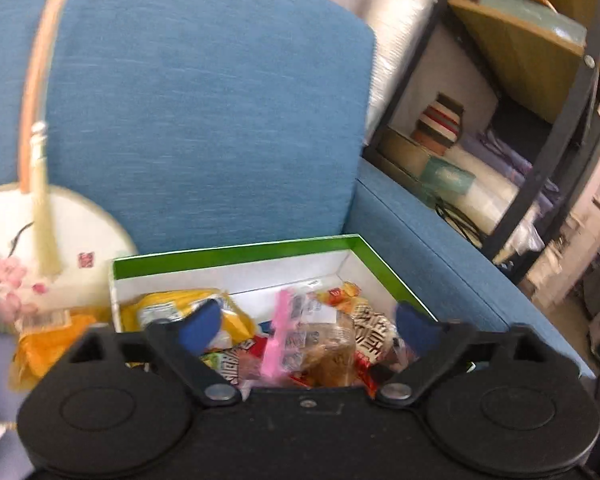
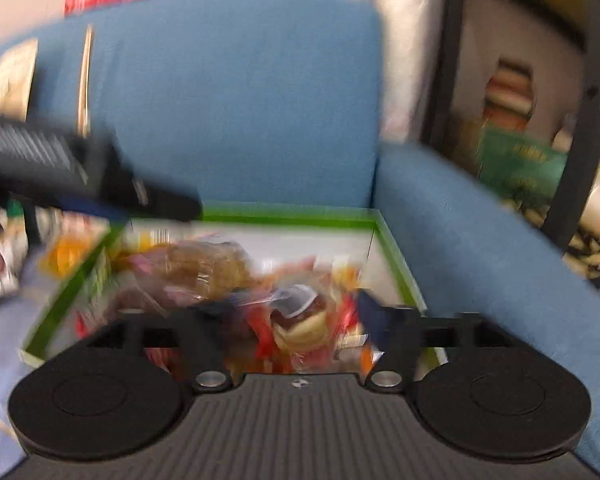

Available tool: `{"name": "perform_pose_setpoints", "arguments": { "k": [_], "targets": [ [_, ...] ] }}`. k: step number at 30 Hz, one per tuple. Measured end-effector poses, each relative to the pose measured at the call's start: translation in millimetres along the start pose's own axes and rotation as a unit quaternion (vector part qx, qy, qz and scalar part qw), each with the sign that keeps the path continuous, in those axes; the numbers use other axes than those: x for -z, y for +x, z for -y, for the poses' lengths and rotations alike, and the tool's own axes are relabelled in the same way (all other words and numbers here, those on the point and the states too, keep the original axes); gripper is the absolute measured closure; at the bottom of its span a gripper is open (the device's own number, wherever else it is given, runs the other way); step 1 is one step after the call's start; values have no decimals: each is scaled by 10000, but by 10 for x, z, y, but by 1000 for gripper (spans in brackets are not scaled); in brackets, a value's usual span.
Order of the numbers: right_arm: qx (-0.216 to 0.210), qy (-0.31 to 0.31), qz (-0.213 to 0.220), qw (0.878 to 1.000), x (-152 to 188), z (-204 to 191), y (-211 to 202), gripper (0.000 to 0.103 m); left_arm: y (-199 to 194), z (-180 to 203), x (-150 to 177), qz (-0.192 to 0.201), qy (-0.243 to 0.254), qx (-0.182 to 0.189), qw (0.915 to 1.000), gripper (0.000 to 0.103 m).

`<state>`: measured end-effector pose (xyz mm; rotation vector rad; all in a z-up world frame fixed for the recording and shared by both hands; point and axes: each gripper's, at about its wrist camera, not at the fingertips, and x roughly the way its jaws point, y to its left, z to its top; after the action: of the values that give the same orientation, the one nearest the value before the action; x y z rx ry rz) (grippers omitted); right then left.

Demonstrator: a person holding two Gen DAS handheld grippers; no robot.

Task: Organize snacks
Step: 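Carry both packets into the green box and open both tools, then grasp the white packet with the left tool while the right tool grasps the yellow bag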

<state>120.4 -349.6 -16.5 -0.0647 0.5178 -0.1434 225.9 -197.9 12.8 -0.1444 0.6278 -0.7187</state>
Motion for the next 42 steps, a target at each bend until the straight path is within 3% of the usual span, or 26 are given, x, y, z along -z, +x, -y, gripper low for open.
{"name": "perform_pose_setpoints", "arguments": {
  "k": [6,12,16,22,27,33,34,35,39,42],
  "targets": [
    [45,-44,7,10000,-11,-71,-49,0,-195,-139,21,14,18,-249,9997,0],
    [-15,-303,496,9983,-266,-272,-332,0,-601,-315,-28,212,-187,-327,9991,0],
    [-330,-425,723,9959,-371,-520,-482,0,-974,-592,17,404,-395,-667,9962,0],
    [-964,-750,647,9904,-385,-1033,-487,0,-1280,-1283,236,337,-1110,-1806,9767,0],
    [-1488,-977,394,9832,-384,-1492,-351,0,-1199,-1648,457,63,-1409,-2144,9665,0],
    [-1782,-1524,79,9721,-398,-1889,-25,0,-916,-1875,565,-113,-1591,-2175,9629,0],
    [-1819,-1648,37,9694,-403,-1928,21,0,-860,-1908,578,-187,-1581,-2173,9630,3],
    [-1843,-1780,-9,9666,-406,-1973,81,0,-812,-1949,606,-263,-1536,-2132,9645,16],
    [-1817,-2389,-161,9538,-466,-2123,357,0,-858,-1972,677,-231,-1087,-1997,9735,30],
    [-1849,-2822,-351,9407,-520,-2228,576,0,-1035,-2074,707,-263,-1195,-1853,9750,29]
  ]
}}
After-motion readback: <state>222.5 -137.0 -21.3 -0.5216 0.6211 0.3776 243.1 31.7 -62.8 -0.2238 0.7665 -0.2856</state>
